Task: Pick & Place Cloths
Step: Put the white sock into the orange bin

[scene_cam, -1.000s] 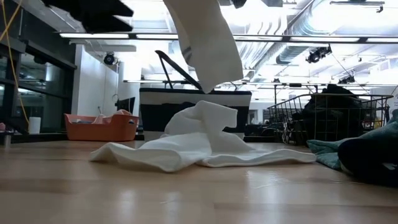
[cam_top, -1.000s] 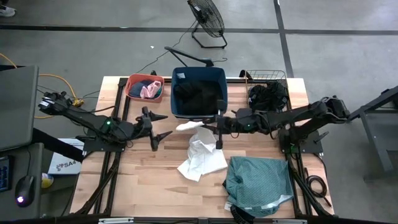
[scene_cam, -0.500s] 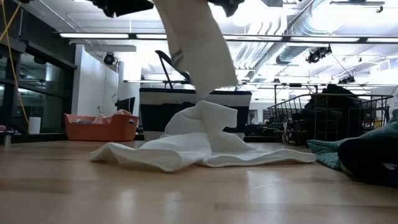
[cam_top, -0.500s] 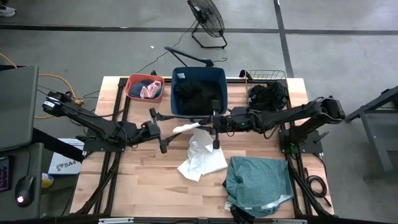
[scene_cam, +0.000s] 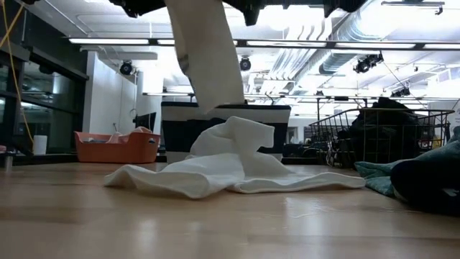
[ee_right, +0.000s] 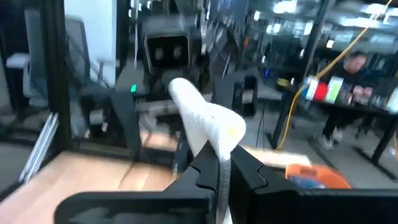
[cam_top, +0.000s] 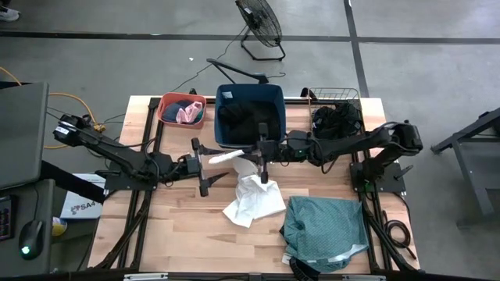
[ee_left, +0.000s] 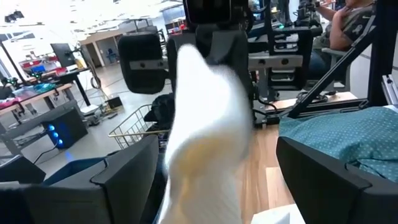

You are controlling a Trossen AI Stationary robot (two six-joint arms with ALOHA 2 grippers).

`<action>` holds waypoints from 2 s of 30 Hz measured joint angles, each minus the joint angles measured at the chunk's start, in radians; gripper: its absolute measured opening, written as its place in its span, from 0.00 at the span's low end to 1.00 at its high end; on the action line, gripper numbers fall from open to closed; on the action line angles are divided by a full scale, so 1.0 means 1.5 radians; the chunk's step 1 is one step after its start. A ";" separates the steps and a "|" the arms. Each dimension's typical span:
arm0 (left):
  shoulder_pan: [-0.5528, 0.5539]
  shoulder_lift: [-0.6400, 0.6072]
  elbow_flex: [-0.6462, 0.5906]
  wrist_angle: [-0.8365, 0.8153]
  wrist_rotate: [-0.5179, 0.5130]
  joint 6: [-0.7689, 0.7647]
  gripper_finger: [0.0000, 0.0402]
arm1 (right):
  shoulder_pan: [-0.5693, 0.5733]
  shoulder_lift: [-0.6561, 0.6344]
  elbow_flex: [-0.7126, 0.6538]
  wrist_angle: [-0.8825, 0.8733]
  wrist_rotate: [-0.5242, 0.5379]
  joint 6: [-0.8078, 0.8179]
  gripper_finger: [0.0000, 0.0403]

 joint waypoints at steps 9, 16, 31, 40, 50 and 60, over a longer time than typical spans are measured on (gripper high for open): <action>0.000 0.005 0.001 -0.004 -0.010 -0.006 0.79 | -0.005 0.038 0.026 0.082 -0.024 -0.001 0.01; 0.000 0.040 0.001 0.001 -0.016 -0.023 0.79 | -0.004 0.042 0.059 0.084 -0.034 -0.005 0.01; 0.000 0.054 0.001 0.005 -0.090 -0.021 0.06 | -0.004 0.042 0.058 0.062 -0.032 -0.005 0.01; 0.000 0.046 0.001 0.000 -0.150 -0.019 0.01 | -0.003 0.042 0.058 0.024 -0.013 0.001 0.12; 0.000 0.025 0.004 -0.071 -0.274 -0.017 0.00 | -0.001 -0.014 0.057 -0.083 0.121 0.065 0.59; 0.011 -0.073 0.016 -0.153 -0.589 0.094 0.00 | 0.002 -0.095 0.058 -0.247 0.218 0.111 0.79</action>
